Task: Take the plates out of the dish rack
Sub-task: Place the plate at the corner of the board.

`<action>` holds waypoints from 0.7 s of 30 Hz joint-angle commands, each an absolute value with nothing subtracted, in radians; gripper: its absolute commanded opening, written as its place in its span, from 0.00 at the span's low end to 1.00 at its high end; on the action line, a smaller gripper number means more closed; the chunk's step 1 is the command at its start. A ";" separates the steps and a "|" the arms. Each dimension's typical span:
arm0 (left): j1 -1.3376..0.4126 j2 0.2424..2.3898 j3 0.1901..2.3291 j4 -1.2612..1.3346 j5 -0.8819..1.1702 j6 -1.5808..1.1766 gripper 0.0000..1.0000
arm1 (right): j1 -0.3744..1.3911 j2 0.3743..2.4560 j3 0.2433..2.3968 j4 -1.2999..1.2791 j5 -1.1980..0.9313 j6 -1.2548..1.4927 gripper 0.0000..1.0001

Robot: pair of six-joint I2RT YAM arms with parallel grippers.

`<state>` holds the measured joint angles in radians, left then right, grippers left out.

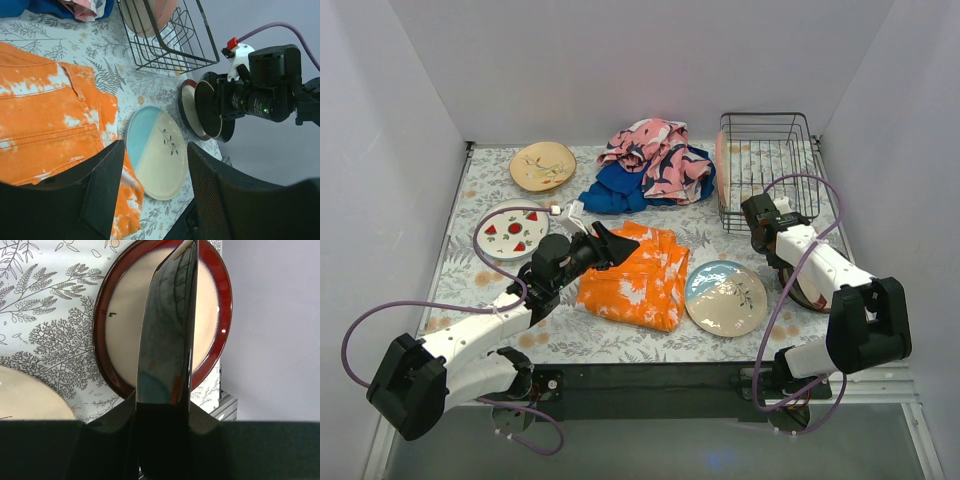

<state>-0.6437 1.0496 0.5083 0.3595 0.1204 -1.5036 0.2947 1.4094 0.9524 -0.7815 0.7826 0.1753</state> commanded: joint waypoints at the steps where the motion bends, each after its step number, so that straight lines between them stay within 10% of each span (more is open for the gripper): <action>1: -0.647 1.023 0.500 0.360 0.124 -1.500 0.52 | 0.275 1.439 0.943 -0.738 0.873 0.164 0.01; 12: -0.647 1.034 0.502 0.365 0.127 -1.502 0.51 | 0.272 1.471 0.913 -0.706 0.744 0.158 0.25; 17: -0.646 1.039 0.503 0.365 0.129 -1.502 0.52 | 0.275 1.468 0.905 -0.701 0.770 0.158 0.02; 21: -0.647 1.035 0.502 0.365 0.126 -1.502 0.51 | 0.278 1.462 0.910 -0.710 0.842 0.166 0.01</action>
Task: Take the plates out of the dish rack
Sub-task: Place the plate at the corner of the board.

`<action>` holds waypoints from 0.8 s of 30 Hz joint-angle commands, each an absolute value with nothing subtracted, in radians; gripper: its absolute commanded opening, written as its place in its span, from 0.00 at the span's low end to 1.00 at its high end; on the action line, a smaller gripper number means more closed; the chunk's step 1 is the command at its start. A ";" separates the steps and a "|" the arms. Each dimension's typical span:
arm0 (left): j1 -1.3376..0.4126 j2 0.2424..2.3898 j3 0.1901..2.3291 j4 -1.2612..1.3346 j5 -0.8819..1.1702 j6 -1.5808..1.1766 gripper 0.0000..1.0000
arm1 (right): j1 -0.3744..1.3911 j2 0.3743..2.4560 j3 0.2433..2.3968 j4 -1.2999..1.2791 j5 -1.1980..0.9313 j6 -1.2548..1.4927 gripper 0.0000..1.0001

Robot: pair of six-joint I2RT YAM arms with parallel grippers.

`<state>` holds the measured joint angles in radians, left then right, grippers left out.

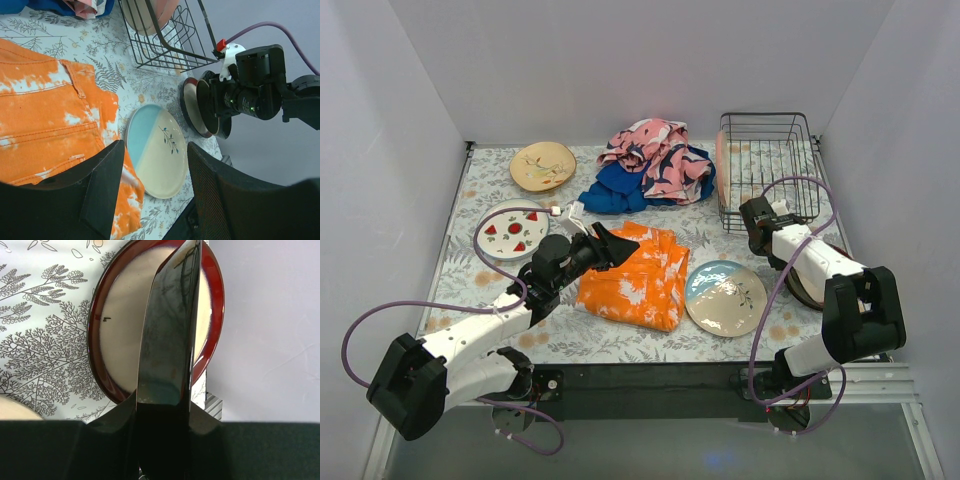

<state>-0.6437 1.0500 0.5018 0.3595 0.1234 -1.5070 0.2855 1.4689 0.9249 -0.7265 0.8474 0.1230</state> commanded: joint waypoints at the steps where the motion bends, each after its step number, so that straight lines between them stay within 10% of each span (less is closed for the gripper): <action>1: -0.647 1.035 0.500 0.365 0.126 -1.502 0.52 | 0.279 1.463 0.916 -0.718 0.859 0.170 0.01; 11: -0.647 1.038 0.500 0.367 0.129 -1.503 0.52 | 0.249 1.584 0.936 -0.730 0.931 0.190 0.03; 17: -0.647 1.039 0.503 0.367 0.132 -1.503 0.52 | 0.241 1.615 0.954 -0.730 0.835 0.160 0.34; 24: -0.647 1.028 0.499 0.368 0.130 -1.506 0.51 | 0.241 1.579 0.948 -0.726 0.641 0.115 0.42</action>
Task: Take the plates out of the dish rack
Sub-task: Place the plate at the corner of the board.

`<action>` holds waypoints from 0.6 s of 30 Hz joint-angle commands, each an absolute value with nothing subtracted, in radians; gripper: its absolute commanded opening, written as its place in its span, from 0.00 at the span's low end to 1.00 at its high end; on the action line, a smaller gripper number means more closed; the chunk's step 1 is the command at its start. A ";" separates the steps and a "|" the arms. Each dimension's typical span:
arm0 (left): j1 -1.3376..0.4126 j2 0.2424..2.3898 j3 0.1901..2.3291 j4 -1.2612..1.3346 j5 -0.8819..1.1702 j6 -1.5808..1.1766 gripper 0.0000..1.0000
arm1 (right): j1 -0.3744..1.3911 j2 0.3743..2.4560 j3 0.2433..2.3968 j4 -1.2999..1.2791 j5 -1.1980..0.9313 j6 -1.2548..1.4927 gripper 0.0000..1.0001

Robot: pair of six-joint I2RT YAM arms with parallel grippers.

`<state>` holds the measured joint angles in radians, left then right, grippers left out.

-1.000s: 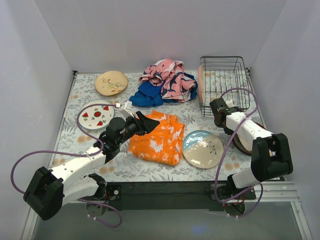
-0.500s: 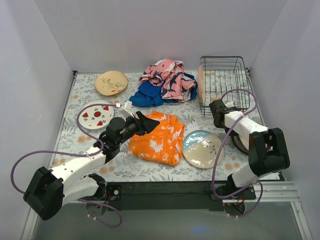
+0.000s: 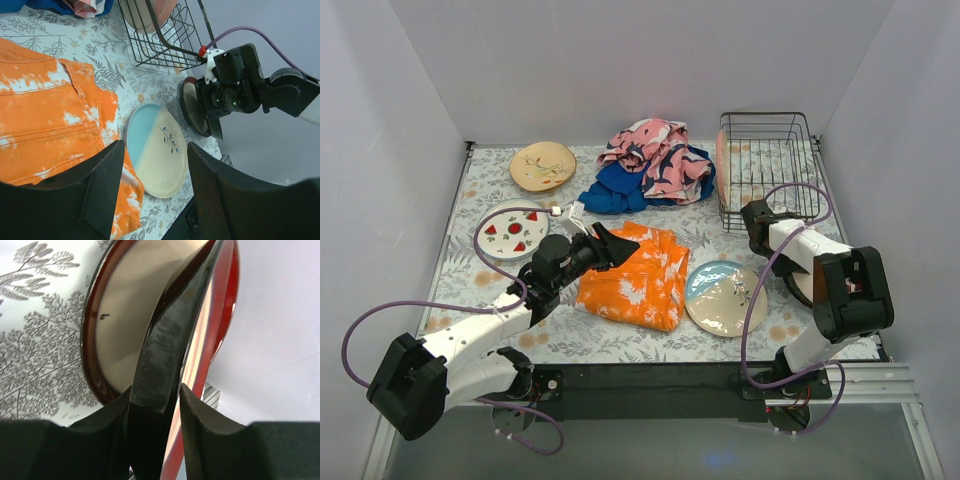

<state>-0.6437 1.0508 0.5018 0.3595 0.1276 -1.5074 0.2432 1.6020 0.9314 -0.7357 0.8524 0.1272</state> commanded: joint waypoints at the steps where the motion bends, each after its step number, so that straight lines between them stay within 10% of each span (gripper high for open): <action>1: -0.647 1.026 0.499 0.368 0.130 -1.505 0.52 | 0.239 1.572 0.946 -0.724 0.629 0.114 0.42; 18: -0.647 1.028 0.495 0.374 0.126 -1.500 0.52 | 0.213 1.493 0.902 -0.678 0.376 0.075 0.50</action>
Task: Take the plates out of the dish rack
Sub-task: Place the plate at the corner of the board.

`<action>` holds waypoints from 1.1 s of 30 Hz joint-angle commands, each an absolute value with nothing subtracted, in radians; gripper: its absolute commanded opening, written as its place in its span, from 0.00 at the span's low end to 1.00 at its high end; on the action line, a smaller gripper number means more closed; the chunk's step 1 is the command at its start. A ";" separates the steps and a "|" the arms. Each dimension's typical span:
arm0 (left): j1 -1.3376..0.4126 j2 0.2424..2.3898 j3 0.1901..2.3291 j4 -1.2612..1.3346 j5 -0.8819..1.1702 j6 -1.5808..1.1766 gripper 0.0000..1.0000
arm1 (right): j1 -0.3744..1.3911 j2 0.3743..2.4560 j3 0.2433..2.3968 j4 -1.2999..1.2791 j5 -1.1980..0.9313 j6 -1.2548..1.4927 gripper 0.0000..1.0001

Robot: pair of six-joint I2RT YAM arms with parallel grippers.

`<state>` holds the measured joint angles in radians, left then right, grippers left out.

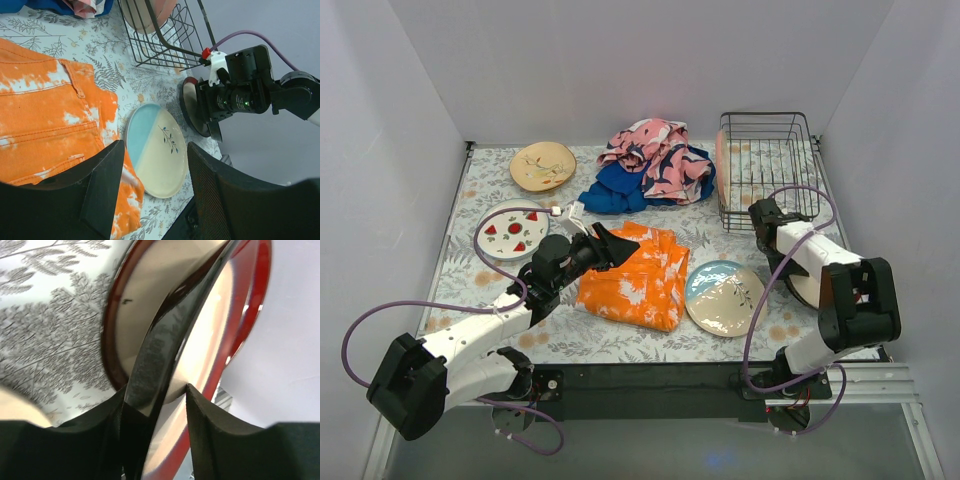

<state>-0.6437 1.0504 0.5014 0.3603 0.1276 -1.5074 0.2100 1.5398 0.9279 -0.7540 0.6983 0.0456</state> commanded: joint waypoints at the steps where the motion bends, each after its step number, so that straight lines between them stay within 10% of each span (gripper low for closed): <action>1: -0.647 1.032 0.497 0.374 0.127 -1.499 0.52 | 0.213 1.486 0.902 -0.670 0.365 0.068 0.50; 33: -0.652 1.045 0.505 0.373 0.143 -1.503 0.51 | 0.130 1.483 0.884 -0.612 0.327 0.063 0.48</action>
